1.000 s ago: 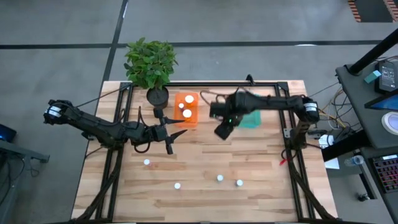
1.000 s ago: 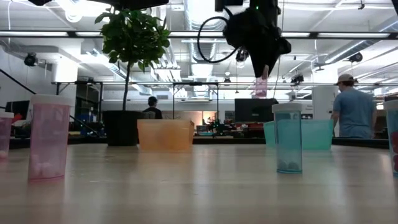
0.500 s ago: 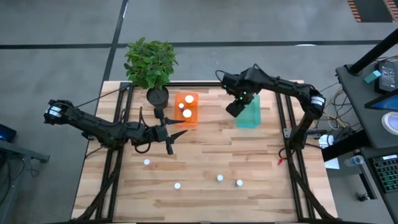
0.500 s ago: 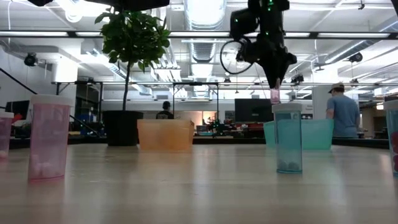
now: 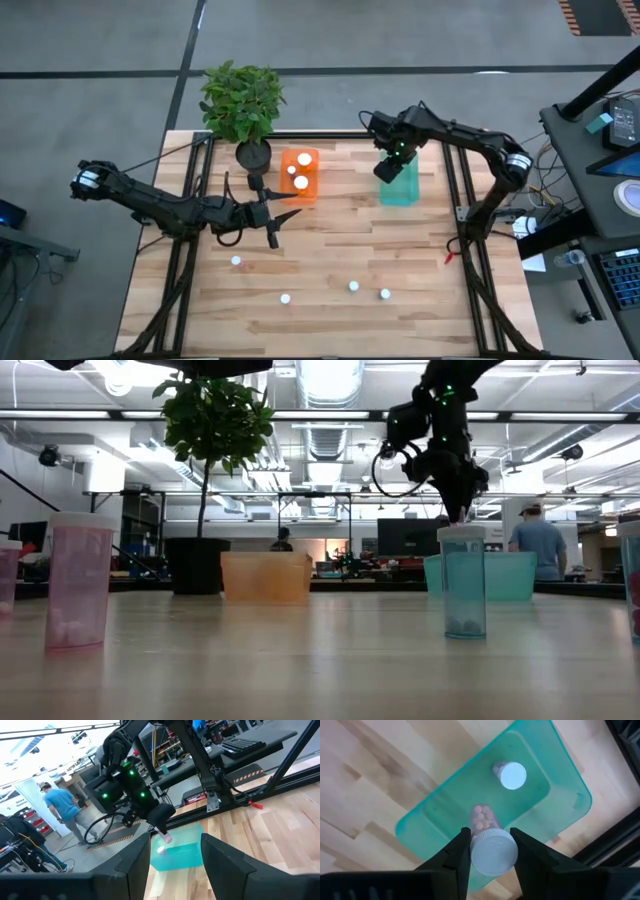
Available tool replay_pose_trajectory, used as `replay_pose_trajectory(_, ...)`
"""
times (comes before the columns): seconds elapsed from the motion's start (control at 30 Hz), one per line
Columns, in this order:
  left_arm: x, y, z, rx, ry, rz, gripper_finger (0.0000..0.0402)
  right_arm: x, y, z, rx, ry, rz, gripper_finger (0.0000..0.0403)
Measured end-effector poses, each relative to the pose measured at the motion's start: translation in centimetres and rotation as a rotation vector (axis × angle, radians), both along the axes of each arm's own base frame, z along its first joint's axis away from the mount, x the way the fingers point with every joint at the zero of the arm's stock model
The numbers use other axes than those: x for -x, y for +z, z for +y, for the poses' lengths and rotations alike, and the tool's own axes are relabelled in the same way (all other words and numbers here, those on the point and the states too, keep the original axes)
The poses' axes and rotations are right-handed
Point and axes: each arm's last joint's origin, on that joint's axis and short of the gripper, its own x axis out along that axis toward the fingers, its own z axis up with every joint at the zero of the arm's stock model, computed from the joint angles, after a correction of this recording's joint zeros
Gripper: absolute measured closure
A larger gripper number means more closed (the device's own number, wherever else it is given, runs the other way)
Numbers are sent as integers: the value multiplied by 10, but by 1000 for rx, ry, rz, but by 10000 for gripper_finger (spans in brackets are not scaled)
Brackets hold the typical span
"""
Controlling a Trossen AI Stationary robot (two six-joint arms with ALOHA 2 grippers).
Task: Pick and place medicine bottles into bin by pill shape (circle, oval)
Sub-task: Put the top right pink tablet bottle into the green bin
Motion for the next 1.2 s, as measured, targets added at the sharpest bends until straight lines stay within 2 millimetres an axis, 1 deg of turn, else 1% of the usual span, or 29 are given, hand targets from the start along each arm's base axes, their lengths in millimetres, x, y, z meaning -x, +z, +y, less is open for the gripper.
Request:
replay_pose_trajectory(0.23,0,0,0,0,0,0,244,21,-18,-5,-12,-39,17,288)
replay_pose_trajectory(0.37,0,0,0,0,0,0,244,28,-31,-10,-20,-39,28,285)
replay_pose_trajectory(0.57,0,0,0,-1,0,1,244,31,-47,-18,11,-11,-10,288)
replay_pose_trajectory(0.8,0,0,0,-1,0,0,244,38,-63,-24,15,4,-12,287)
replay_pose_trajectory(1.07,0,0,0,-3,0,1,244,43,-81,-22,19,13,-16,283)
replay_pose_trajectory(1.2,0,0,0,-3,0,1,244,44,-85,-21,18,13,-14,285)
